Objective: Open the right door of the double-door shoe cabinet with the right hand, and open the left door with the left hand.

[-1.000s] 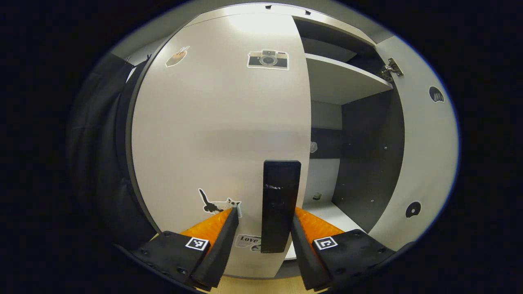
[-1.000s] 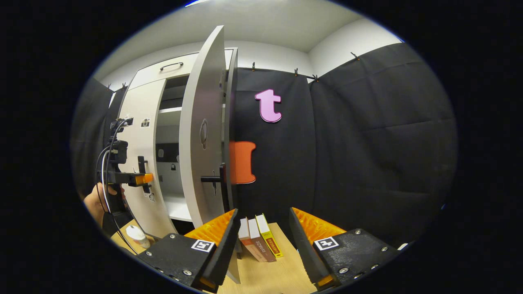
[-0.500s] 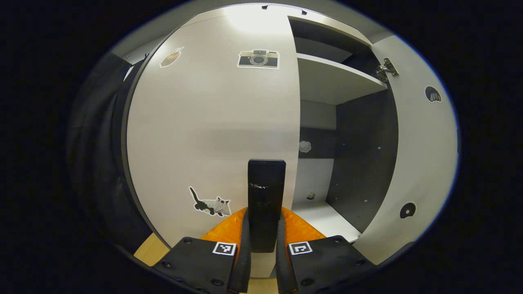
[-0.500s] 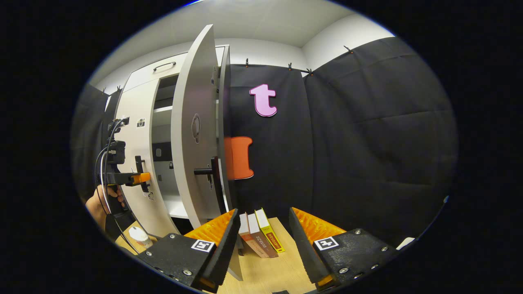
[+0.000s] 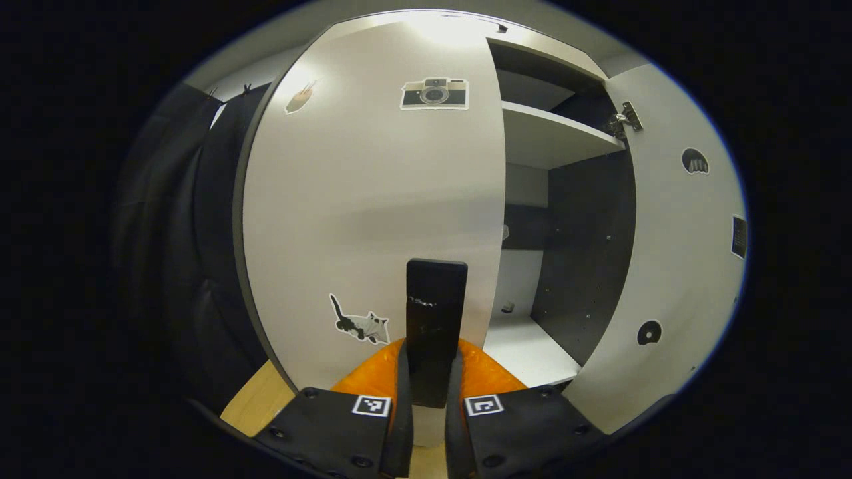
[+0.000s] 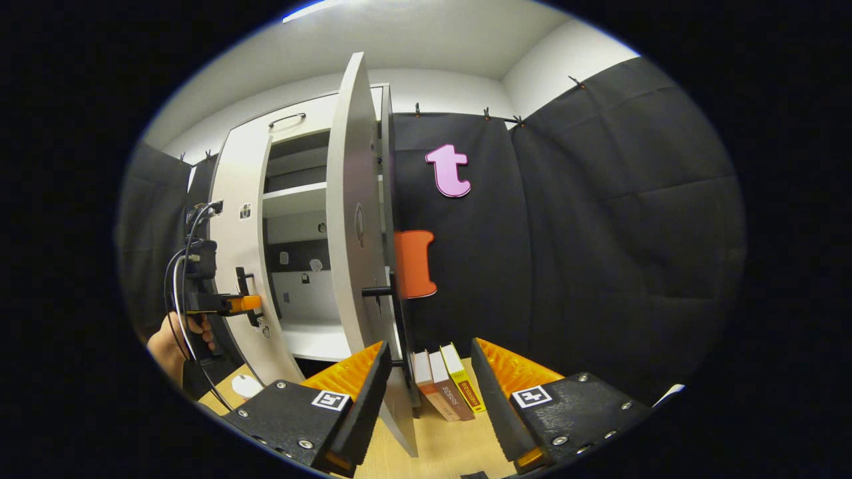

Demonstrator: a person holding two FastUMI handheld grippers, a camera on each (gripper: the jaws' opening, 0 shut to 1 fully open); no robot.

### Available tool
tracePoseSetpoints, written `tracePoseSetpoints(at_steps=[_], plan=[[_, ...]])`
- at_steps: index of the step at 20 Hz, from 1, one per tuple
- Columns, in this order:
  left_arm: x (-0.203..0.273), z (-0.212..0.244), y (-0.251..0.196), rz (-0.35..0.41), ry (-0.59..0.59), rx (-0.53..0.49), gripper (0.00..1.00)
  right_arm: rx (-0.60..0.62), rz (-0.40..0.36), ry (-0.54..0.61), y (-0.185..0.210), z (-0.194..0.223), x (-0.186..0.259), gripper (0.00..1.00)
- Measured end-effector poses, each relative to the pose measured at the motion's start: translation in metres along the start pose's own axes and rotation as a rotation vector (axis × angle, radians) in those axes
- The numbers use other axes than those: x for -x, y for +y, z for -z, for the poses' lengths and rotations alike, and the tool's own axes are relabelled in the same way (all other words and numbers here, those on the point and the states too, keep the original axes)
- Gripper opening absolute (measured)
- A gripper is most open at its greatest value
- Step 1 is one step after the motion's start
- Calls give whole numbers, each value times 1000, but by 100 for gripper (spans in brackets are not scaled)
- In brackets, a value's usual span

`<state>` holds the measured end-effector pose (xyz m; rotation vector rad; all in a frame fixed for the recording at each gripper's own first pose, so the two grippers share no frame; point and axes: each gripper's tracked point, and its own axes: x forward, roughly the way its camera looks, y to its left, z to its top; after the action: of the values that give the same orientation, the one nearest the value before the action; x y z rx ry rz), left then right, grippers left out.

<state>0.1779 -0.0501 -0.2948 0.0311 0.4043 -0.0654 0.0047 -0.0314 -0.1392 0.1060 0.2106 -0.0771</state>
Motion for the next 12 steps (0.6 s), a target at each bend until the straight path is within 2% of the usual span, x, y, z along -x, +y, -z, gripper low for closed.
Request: tracePoseSetpoints(at_steps=[8, 12], plan=[[43, 7, 19, -29, -15, 8, 26, 83, -85, -27, 33, -10, 4, 74], [69, 10, 41, -26, -13, 48, 25, 96, -137, -33, 54, -12, 0, 74]])
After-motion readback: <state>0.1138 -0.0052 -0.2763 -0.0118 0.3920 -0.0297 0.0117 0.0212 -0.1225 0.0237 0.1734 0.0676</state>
